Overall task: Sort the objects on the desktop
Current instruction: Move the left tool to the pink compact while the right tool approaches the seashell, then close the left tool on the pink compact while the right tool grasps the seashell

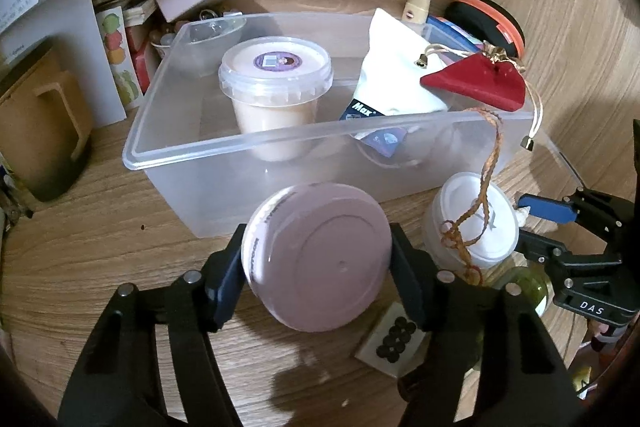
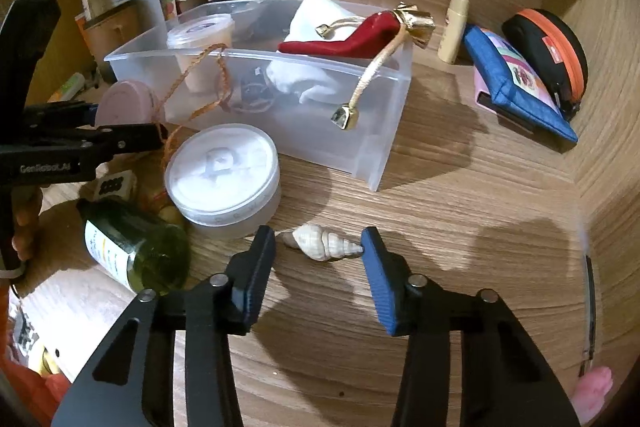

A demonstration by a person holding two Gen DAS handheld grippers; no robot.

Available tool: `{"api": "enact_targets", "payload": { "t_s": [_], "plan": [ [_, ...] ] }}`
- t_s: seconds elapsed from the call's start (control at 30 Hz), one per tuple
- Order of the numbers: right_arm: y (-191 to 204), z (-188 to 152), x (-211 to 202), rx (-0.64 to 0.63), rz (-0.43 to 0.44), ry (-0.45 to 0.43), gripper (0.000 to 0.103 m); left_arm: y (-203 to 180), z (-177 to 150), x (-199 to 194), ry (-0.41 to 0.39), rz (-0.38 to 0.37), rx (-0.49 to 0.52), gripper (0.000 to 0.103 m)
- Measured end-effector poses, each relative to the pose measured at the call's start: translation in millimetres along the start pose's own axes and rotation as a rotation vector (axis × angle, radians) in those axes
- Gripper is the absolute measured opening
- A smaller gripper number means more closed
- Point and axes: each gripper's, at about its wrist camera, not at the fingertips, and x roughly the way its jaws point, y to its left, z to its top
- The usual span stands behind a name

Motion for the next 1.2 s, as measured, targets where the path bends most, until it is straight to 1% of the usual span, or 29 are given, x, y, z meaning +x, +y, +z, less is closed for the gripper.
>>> {"api": "enact_targets", "payload": {
  "t_s": [0.03, 0.1, 0.27, 0.3, 0.33, 0.37, 0.5, 0.57, 0.63, 1.0, 1.07, 1.13, 1.2],
  "plan": [
    [0, 0, 0, 0.001, 0.005, -0.001, 0.035, 0, 0, 0, -0.001, 0.0, 0.0, 0.065],
    [-1, 0, -1, 0.004, 0.013, -0.004, 0.029, 0, 0, 0, -0.002, 0.002, -0.001, 0.065],
    [-4, -2, -3, 0.023, 0.005, -0.011, 0.025, 2, -1, -2, -0.011, 0.009, -0.014, 0.065],
    [-4, -2, -4, 0.026, 0.006, -0.016, 0.022, 2, -1, -3, -0.015, 0.009, -0.015, 0.065],
    [-5, -3, -4, 0.028, 0.007, -0.018, 0.013, 3, -1, -5, -0.02, 0.01, -0.017, 0.065],
    [-5, -3, -4, 0.033, 0.009, -0.016, 0.011, 3, -1, -5, -0.023, 0.011, -0.019, 0.065],
    [-6, -5, -4, 0.032, 0.014, -0.015, 0.011, 5, -2, -7, -0.029, 0.009, -0.025, 0.065],
    [-3, -5, -5, 0.014, 0.0, -0.005, 0.011, 6, -2, -8, -0.031, 0.011, -0.025, 0.065],
    [-1, -3, -5, 0.005, 0.013, -0.004, 0.011, 7, -2, -9, -0.035, 0.01, -0.027, 0.065],
    [0, 17, 13, -0.07, -0.003, 0.036, 0.012, 10, -10, -25, -0.079, 0.008, -0.053, 0.065],
    [1, 20, 15, -0.085, -0.006, 0.036, 0.014, 11, -12, -27, -0.086, 0.007, -0.059, 0.065],
    [3, 22, 17, -0.097, -0.016, 0.033, 0.022, 13, -12, -29, -0.091, 0.004, -0.066, 0.065],
    [3, 23, 18, -0.101, -0.013, 0.029, 0.026, 14, -13, -30, -0.097, 0.001, -0.075, 0.065]
  ]
}}
